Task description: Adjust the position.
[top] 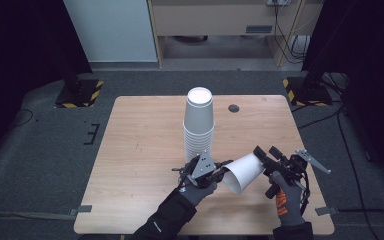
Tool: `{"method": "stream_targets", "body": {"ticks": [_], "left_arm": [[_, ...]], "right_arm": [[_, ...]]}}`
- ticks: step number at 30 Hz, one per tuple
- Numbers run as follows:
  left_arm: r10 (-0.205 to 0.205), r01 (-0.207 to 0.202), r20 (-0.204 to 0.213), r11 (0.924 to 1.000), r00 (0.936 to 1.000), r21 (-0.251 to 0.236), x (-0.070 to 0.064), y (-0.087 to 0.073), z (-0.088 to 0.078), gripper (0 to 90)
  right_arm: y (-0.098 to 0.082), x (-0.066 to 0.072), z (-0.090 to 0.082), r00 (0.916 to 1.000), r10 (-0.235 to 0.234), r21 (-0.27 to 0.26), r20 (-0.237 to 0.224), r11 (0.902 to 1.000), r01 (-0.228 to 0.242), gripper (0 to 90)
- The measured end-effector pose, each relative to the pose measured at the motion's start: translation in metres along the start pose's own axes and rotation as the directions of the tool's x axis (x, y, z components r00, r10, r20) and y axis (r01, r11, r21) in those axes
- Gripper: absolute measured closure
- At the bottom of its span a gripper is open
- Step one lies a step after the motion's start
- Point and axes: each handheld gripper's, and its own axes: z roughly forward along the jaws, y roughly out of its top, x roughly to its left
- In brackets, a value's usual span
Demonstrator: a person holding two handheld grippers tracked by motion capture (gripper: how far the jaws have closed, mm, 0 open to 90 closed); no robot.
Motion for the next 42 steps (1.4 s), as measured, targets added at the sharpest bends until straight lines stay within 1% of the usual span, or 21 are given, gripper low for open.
{"method": "stream_targets", "body": {"ticks": [3,7,8,11,12,13,14,16,17,18,20,23,24,25,27,28,29,30,34,37,42], "left_arm": [[-0.008,0.008,0.006,0.9999,0.9999,0.007,0.003,0.0,-0.008,86.2],[-0.011,0.011,0.012,0.9997,0.9999,0.02,0.005,-0.001,-0.017,86.3],[-0.009,0.009,0.016,0.9996,0.9998,0.026,0.006,-0.001,-0.02,86.3],[-0.012,0.011,0.025,0.9993,0.9996,0.035,0.006,-0.002,-0.026,86.3],[-0.012,0.011,0.025,0.9993,0.9996,0.035,0.006,-0.002,-0.026,86.3],[-0.012,0.011,0.027,0.9992,0.9996,0.038,0.007,-0.002,-0.029,86.3],[-0.012,0.01,0.029,0.9992,0.9995,0.04,0.007,-0.002,-0.031,86.3],[-0.014,0.013,0.029,0.9989,0.9995,0.044,0.009,-0.002,-0.037,86.3],[-0.014,0.013,0.029,0.9989,0.9995,0.044,0.009,-0.002,-0.037,86.3],[-0.015,0.014,0.025,0.9989,0.9996,0.044,0.01,-0.003,-0.042,86.3],[-0.017,0.016,0.021,0.9988,0.9996,0.047,0.013,-0.003,-0.047,86.3],[-0.022,0.021,0.022,0.9986,0.9995,0.05,0.014,-0.004,-0.052,86.4],[-0.026,0.025,0.021,0.9983,0.9994,0.053,0.015,-0.005,-0.056,86.4],[-0.03,0.029,0.02,0.9981,0.9993,0.054,0.016,-0.006,-0.059,86.4],[-0.036,0.034,0.023,0.9977,0.9991,0.058,0.018,-0.009,-0.065,86.4],[-0.038,0.036,0.023,0.9974,0.999,0.062,0.019,-0.011,-0.068,86.4],[-0.047,0.045,0.023,0.9966,0.9986,0.069,0.021,-0.014,-0.073,86.4],[-0.052,0.05,0.023,0.9961,0.9984,0.072,0.022,-0.015,-0.075,86.4],[-0.065,0.063,0.021,0.9948,0.9977,0.079,0.026,-0.02,-0.082,86.4],[-0.069,0.067,0.018,0.9942,0.9974,0.084,0.028,-0.021,-0.085,86.4],[-0.076,0.075,0.006,0.9927,0.9971,0.094,0.031,-0.025,-0.095,86.4]], "right_arm": [[0.002,-0.004,-0.002,0.9995,-0.015,-0.009,0.027,0.9998,0.015,12.5],[0.002,-0.008,-0.002,0.9955,-0.063,0.005,0.071,0.998,0.063,12.5],[0.002,-0.009,-0.002,0.994,-0.077,0.009,0.078,0.997,0.076,12.5],[0.001,-0.011,-0.002,0.9823,-0.15,0.032,0.113,0.9887,0.147,12.3],[0.001,-0.011,-0.002,0.9823,-0.15,0.032,0.113,0.9887,0.147,12.3],[0.0,-0.011,-0.002,0.977,-0.175,0.04,0.122,0.9844,0.171,12.2],[0.0,-0.013,-0.001,0.9653,-0.219,0.052,0.142,0.9754,0.214,12.2],[0.0,-0.013,-0.002,0.9592,-0.239,0.06,0.152,0.9708,0.232,12.3],[0.0,-0.013,-0.002,0.9592,-0.239,0.06,0.152,0.9708,0.232,12.3],[0.0,-0.014,-0.002,0.9534,-0.257,0.07,0.159,0.9661,0.249,12.3],[0.0,-0.015,-0.003,0.9495,-0.267,0.078,0.164,0.9631,0.258,12.3],[-0.001,-0.016,-0.003,0.939,-0.296,0.097,0.176,0.9544,0.282,12.3],[-0.001,-0.016,-0.003,0.939,-0.296,0.097,0.176,0.9544,0.282,12.3],[-0.001,-0.018,-0.004,0.9319,-0.312,0.115,0.185,0.9486,0.295,12.3],[-0.002,-0.019,-0.004,0.9233,-0.332,0.125,0.194,0.9418,0.312,12.4],[-0.002,-0.019,-0.004,0.9233,-0.332,0.125,0.194,0.9418,0.312,12.4],[-0.002,-0.02,-0.005,0.9152,-0.352,0.138,0.197,0.9341,0.329,12.3],[-0.002,-0.02,-0.005,0.9129,-0.358,0.141,0.197,0.9317,0.335,12.3],[-0.005,-0.02,-0.004,0.8959,-0.396,0.17,0.201,0.9148,0.367,12.2],[-0.006,-0.019,-0.003,0.8863,-0.416,0.185,0.203,0.9051,0.383,12.1],[-0.007,-0.019,-0.003,0.8747,-0.435,0.2,0.214,0.8958,0.397,11.8]]}}
